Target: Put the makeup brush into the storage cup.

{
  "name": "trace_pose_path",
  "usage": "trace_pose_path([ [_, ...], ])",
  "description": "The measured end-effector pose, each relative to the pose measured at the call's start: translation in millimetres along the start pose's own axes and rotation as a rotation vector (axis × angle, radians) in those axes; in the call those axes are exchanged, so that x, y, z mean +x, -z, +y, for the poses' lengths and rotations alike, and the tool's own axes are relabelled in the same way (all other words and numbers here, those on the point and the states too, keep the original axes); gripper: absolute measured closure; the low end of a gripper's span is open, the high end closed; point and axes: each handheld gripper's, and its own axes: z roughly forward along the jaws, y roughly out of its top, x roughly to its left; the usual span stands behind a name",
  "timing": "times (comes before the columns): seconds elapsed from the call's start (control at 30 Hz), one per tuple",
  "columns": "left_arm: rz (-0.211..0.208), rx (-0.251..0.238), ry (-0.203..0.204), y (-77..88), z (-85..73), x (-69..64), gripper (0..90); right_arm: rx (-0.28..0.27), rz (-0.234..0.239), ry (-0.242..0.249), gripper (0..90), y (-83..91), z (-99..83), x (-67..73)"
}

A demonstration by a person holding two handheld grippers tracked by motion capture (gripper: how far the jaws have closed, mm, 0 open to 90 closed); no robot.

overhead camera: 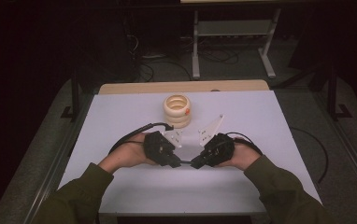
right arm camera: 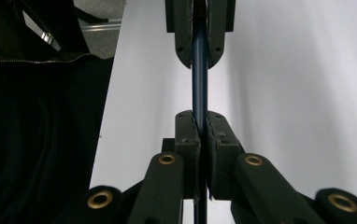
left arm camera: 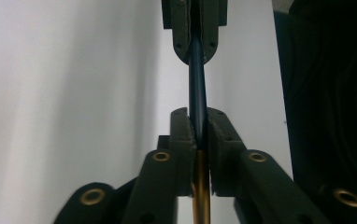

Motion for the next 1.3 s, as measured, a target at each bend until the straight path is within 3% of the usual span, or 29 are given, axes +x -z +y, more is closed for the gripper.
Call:
trace_pose_path([
  [0.17,0.006,-0.042,-0.008,5.3,-2.9,0.9,71.9,-0.019,-0.006,-0.002,83.9,2.8,-0.7,0.3],
  [0.23,0.002,-0.092,0.010,7.6,-5.1,0.5,71.1,-0.039,-0.006,0.003,83.9,3.8,-1.8,-0.1],
  [0.5,-0.010,-0.141,0.016,11.3,-8.0,0.1,70.9,-0.103,-0.001,-0.020,83.9,3.0,-12.5,2.0],
  [0.73,-0.007,-0.153,0.022,12.7,-8.7,0.8,74.6,-0.170,0.000,-0.041,83.9,3.4,-19.7,2.7],
  [1.3,-0.032,-0.158,0.028,12.1,-8.9,3.4,82.5,-0.188,0.008,-0.040,83.8,4.3,-19.6,3.8],
])
